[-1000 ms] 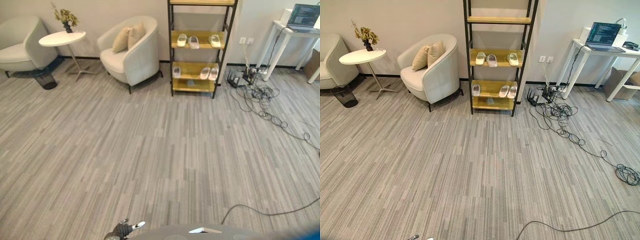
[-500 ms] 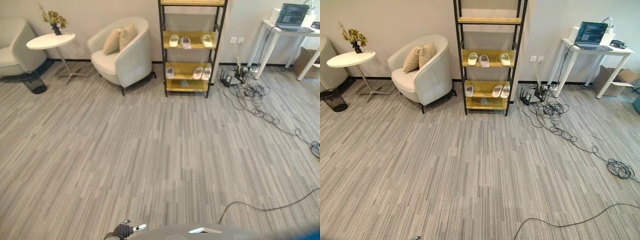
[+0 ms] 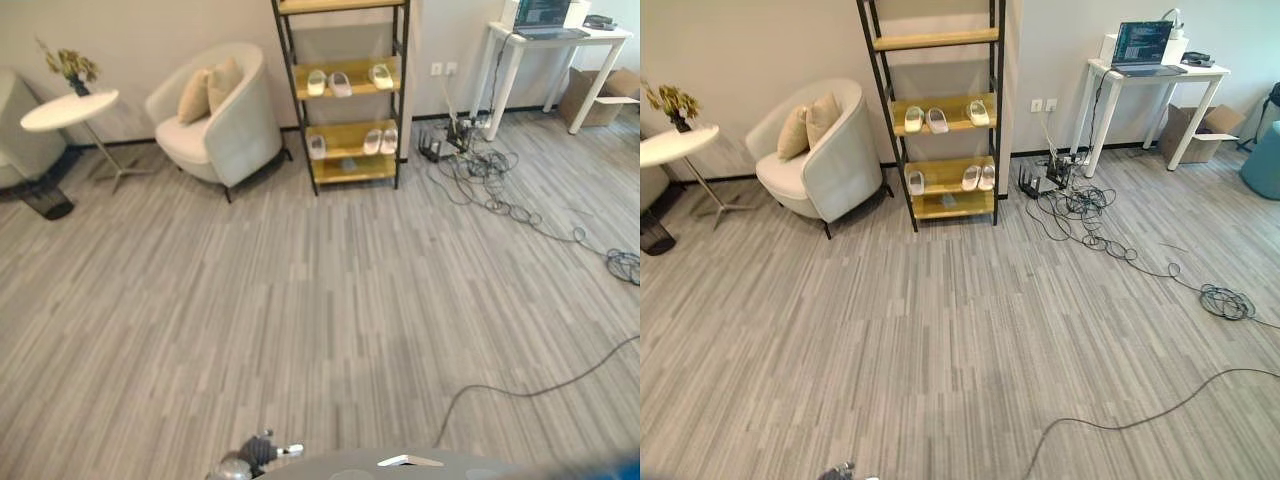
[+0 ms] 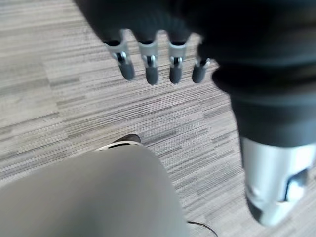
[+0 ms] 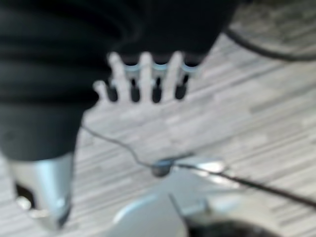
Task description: Arrange the slippers neatly on the shoe rack.
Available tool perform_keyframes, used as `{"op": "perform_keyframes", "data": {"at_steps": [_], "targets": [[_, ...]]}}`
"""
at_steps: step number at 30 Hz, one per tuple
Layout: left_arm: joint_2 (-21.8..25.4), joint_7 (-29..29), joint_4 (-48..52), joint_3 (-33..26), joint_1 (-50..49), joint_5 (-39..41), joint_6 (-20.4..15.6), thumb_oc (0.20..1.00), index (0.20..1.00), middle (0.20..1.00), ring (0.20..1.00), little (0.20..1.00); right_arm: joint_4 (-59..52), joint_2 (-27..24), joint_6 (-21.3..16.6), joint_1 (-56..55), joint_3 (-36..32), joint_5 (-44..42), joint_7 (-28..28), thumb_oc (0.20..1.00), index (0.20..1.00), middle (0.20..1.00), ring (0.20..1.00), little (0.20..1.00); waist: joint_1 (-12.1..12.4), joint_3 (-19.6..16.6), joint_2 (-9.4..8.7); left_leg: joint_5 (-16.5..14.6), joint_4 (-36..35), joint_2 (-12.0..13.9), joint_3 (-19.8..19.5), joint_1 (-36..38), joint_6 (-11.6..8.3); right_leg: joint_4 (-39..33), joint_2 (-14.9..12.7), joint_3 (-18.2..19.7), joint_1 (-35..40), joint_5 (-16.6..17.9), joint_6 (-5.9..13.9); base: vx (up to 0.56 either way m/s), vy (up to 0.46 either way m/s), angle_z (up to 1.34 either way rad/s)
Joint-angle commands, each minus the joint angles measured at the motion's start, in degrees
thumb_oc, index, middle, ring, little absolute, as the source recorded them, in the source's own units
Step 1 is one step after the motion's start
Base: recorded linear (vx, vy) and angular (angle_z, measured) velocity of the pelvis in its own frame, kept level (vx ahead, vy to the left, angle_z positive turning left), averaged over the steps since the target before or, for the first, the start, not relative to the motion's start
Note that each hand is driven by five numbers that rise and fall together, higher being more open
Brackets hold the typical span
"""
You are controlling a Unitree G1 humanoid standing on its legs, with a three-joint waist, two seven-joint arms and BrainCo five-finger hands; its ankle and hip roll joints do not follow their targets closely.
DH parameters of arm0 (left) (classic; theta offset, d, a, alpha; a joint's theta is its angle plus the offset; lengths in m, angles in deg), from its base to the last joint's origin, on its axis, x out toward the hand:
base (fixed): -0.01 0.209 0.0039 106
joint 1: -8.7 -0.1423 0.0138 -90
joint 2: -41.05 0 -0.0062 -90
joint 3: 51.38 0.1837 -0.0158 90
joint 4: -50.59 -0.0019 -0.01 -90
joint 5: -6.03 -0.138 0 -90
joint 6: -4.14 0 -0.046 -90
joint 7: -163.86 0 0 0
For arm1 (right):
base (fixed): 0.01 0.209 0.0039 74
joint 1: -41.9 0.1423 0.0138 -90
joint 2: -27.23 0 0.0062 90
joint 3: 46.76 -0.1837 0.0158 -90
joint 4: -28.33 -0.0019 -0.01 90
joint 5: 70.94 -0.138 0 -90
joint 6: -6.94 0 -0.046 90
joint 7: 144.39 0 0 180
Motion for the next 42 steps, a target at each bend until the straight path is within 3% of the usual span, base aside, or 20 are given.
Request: {"op": "perform_keyframes", "data": {"at_steps": [1, 3, 7, 10, 12, 14, 16, 17, 19, 23, 27, 29, 33, 35, 37, 38, 39, 40, 41, 42], "targets": [[-6.16, -0.17, -0.09, 0.90, 1.57, -2.25, -0.66, 1.000, 1.000, 1.000, 1.000, 1.000, 3.02, -0.64, 0.27, 2.35, -0.50, 1.54, 0.68, 1.000, 1.000, 1.000, 1.000, 1.000, 0.94, -0.19, 1.47, -2.62, 0.65, -0.90, -0.44, -4.52, 1.71, -1.48, 1.11, 0.83, 2.43, 1.89, 1.04, 0.20, 0.051, 0.05], [-6.31, -0.46, 0.29, 1.98, 2.04, -3.04, -0.84, 1.000, 1.000, 1.000, 1.000, 1.000, 3.05, -1.17, 0.31, 3.32, 0.12, 1.45, 0.90, 1.000, 1.000, 1.000, 1.000, 1.000, 1.79, 0.78, 2.66, 2.68, -5.58, -2.13, -0.42, -7.43, 1.68, -1.83, 2.15, 1.46, 4.07, 0.63, 0.73, 0.22, 0.065, -0.02], [-6.07, 0.12, -1.09, 0.81, 1.85, -2.20, -0.95, 1.000, 1.000, 1.000, 1.000, 1.000, 2.15, -1.55, -0.23, 5.65, 2.90, 2.67, 2.30, 1.000, 1.000, 1.000, 1.000, 1.000, 4.41, 2.41, 3.05, 5.88, -9.72, -4.19, -5.48, -12.29, 1.60, -1.85, 3.82, 6.28, 5.81, -1.49, 0.35, 0.21, 0.090, -0.37], [-4.66, 0.97, -3.96, -1.13, 0.06, -1.25, -0.79, 1.000, 1.000, 1.000, 1.000, 1.000, 1.63, -0.12, -0.99, 4.87, 2.56, 3.20, 3.05, 1.000, 1.000, 1.000, 1.000, 1.000, 5.49, 1.06, 1.26, 5.71, -5.40, -3.95, -6.76, -11.53, 4.74, -1.39, 3.71, 8.74, 10.02, -4.55, 1.28, 0.42, 0.128, -1.05], [-3.43, 0.78, -4.21, -2.27, -1.91, -0.54, -1.13, 1.000, 1.000, 1.000, 1.000, 1.000, -0.26, 2.34, -2.40, 2.10, 2.28, 2.98, 3.36, 1.000, 1.000, 1.000, 1.000, 1.000, 6.57, -0.25, -1.79, 2.25, -1.01, -4.48, -7.62, -10.09, 6.57, 8.20, 2.98, 9.12, 9.78, -7.34, 4.21, 0.63, 0.255, -0.45], [-3.24, 0.69, -3.77, -2.53, -2.22, -0.35, -1.27, 1.000, 1.000, 1.000, 1.000, 1.000, -0.31, 2.83, -2.59, 1.82, 2.41, 3.06, 3.21, 1.000, 1.000, 1.000, 1.000, 1.000, 7.06, -0.71, -2.52, 1.31, -0.95, -4.51, -7.57, -8.99, 6.85, 13.09, 2.97, 8.35, 8.42, -5.60, 5.99, 0.34, 0.167, -0.23], [-3.51, -0.09, -2.50, -3.25, -1.57, 0.91, -0.91, 1.000, 1.000, 1.000, 1.000, 1.000, -0.25, 3.68, -2.91, 1.97, 3.69, 4.48, 3.39, 1.000, 1.000, 1.000, 1.000, 1.000, 7.43, -0.55, -3.57, -1.33, 0.63, -4.81, -7.05, -8.06, 7.42, 27.12, 1.28, 5.31, 2.65, 4.49, 11.96, 0.30, 0.204, -0.18], [-3.17, -1.40, -1.54, -2.99, -0.26, 0.79, 0.12, 1.000, 1.000, 1.000, 1.000, 1.000, -1.48, 3.40, -3.33, 2.40, 3.99, 4.87, 3.36, 1.000, 1.000, 1.000, 1.000, 1.000, 6.80, -0.15, -2.40, -2.46, -0.59, -3.68, -7.79, -5.59, 7.51, 37.68, 1.18, 3.56, -4.88, 7.32, 12.43, 0.26, 0.196, -0.06], [-3.04, -1.48, -1.40, -1.98, 0.36, -0.20, 0.35, 1.000, 1.000, 1.000, 1.000, 1.000, -2.82, 3.37, -3.51, 2.58, 5.28, 6.42, 3.63, 1.000, 1.000, 1.000, 1.000, 1.000, 5.81, 0.20, -1.22, -3.53, -1.93, -2.90, -8.78, -2.57, 7.71, 40.58, 1.43, 2.80, -10.32, 6.16, 10.46, 0.35, 0.186, 0.05], [-2.96, -0.18, -0.17, -2.89, 1.46, 1.05, -0.32, 1.000, 1.000, 1.000, 1.000, 1.000, -2.93, 2.71, -3.67, 2.34, 5.33, 6.55, 4.05, 1.000, 1.000, 1.000, 1.000, 1.000, 5.00, 0.85, -0.93, -6.96, -3.48, -2.50, -10.11, 3.49, 7.83, 26.47, -2.13, 0.61, -14.66, 0.21, 8.16, 0.41, 0.061, 0.16], [-3.50, 0.36, -0.61, -2.52, 2.05, 0.87, -0.68, 1.000, 1.000, 1.000, 1.000, 1.000, -2.53, 2.28, -3.43, 1.26, 4.91, 6.44, 3.82, 1.000, 1.000, 1.000, 1.000, 1.000, 3.43, 2.01, -1.89, -10.13, -3.61, -3.61, -11.10, 8.36, 7.14, 12.53, -3.97, 3.23, -14.98, 4.72, 9.42, 0.37, -0.062, 0.20], [-4.45, 0.83, -1.31, -0.88, 2.15, -0.06, -0.61, 1.000, 1.000, 1.000, 1.000, 1.000, -0.61, 2.27, -3.08, -0.49, 4.47, 6.56, 3.87, 1.000, 1.000, 1.000, 1.000, 1.000, 2.23, 2.55, -2.18, -12.71, -3.53, -3.82, -12.55, 12.17, 6.51, 5.96, -4.83, 8.68, -17.24, 9.61, 11.85, 0.43, -0.135, 0.21], [-4.83, 1.58, -2.16, -0.42, 1.41, -0.74, -1.43, 1.000, 1.000, 1.000, 1.000, 1.000, 1.74, 1.32, -3.02, -1.88, 4.13, 6.74, 4.47, 1.000, 1.000, 1.000, 1.000, 1.000, 1.91, 2.41, -2.44, -14.16, -4.78, -2.90, -13.73, 15.63, 5.74, 4.55, -5.35, 6.28, -16.03, 11.55, 11.55, 0.34, -0.219, 0.34], [-5.23, 2.35, -2.96, -0.42, 0.22, -0.82, -1.69, 1.000, 1.000, 1.000, 1.000, 1.000, 2.03, 0.67, -3.19, -2.27, 2.44, 5.66, 4.85, 1.000, 1.000, 1.000, 1.000, 1.000, 1.35, 1.43, -2.44, -14.34, -5.76, -1.61, -14.64, 17.10, 4.65, 6.11, -4.11, 7.78, -14.99, 12.34, 9.62, 0.26, -0.257, 0.30], [-5.50, 2.63, -3.53, -0.51, -1.00, -0.65, -2.13, 1.000, 1.000, 1.000, 1.000, 1.000, 1.11, 0.89, -3.56, -1.86, 0.19, 3.26, 4.82, 1.000, 1.000, 1.000, 1.000, 1.000, 0.73, 0.42, -1.91, -13.50, -6.22, 0.57, -14.59, 17.39, 3.15, 8.57, -1.86, 7.92, -15.07, 10.76, 7.91, 0.30, -0.405, 0.01], [-5.54, 2.82, -3.85, -1.31, -1.27, -0.19, -2.13, 1.000, 1.000, 1.000, 1.000, 1.000, 1.32, 1.50, -3.54, -2.22, -0.19, 3.10, 4.57, 1.000, 1.000, 1.000, 1.000, 1.000, 0.62, -0.59, -1.84, -12.75, -4.79, 2.85, -14.21, 17.35, 1.09, 10.68, 0.26, 7.46, -14.56, 8.34, 5.34, 0.21, -0.365, -0.27], [-5.56, 2.82, -3.85, -1.31, -1.28, -0.19, -2.14, 1.000, 1.000, 1.000, 1.000, 1.000, 1.31, 1.49, -3.54, -2.24, -0.18, 3.10, 4.57, 1.000, 1.000, 1.000, 1.000, 1.000, 0.66, -0.60, -1.75, -12.86, -4.75, 2.96, -14.18, 17.37, 1.04, 10.82, 0.38, 7.45, -14.60, 8.24, 5.29, 0.24, -0.411, -0.22], [-5.50, 2.97, -3.74, -1.80, -1.43, -0.02, -2.21, 1.000, 1.000, 1.000, 1.000, 1.000, 1.67, 1.38, -3.55, -2.57, -0.37, 3.03, 4.35, 1.000, 1.000, 1.000, 1.000, 1.000, 0.66, -1.01, -1.89, -12.20, -1.36, 3.91, -13.57, 16.39, 0.08, 10.74, 1.19, 7.55, -13.52, 7.68, 4.07, 0.23, -0.397, -0.16], [-5.65, 3.04, -2.45, -2.71, -1.14, 0.58, -2.56, 1.000, 1.000, 1.000, 1.000, 1.000, 2.35, 1.51, -3.59, -2.89, -1.72, 1.66, 4.16, 1.000, 1.000, 1.000, 1.000, 1.000, 0.42, -1.14, -2.46, -8.17, 8.91, 6.48, -11.10, 12.42, -1.57, 10.08, 1.57, 6.38, -10.91, 6.76, 2.91, 0.22, -0.394, 0.03], [-5.65, 3.04, -2.44, -2.71, -1.15, 0.58, -2.55, 1.000, 1.000, 1.000, 1.000, 1.000, 2.35, 1.51, -3.59, -2.88, -1.72, 1.66, 4.16, 1.000, 1.000, 1.000, 1.000, 1.000, 0.35, -1.18, -2.40, -8.31, 9.17, 6.53, -11.21, 12.23, -1.59, 10.09, 1.61, 6.29, -10.96, 6.76, 2.90, 0.22, -0.393, 0.15]]}}
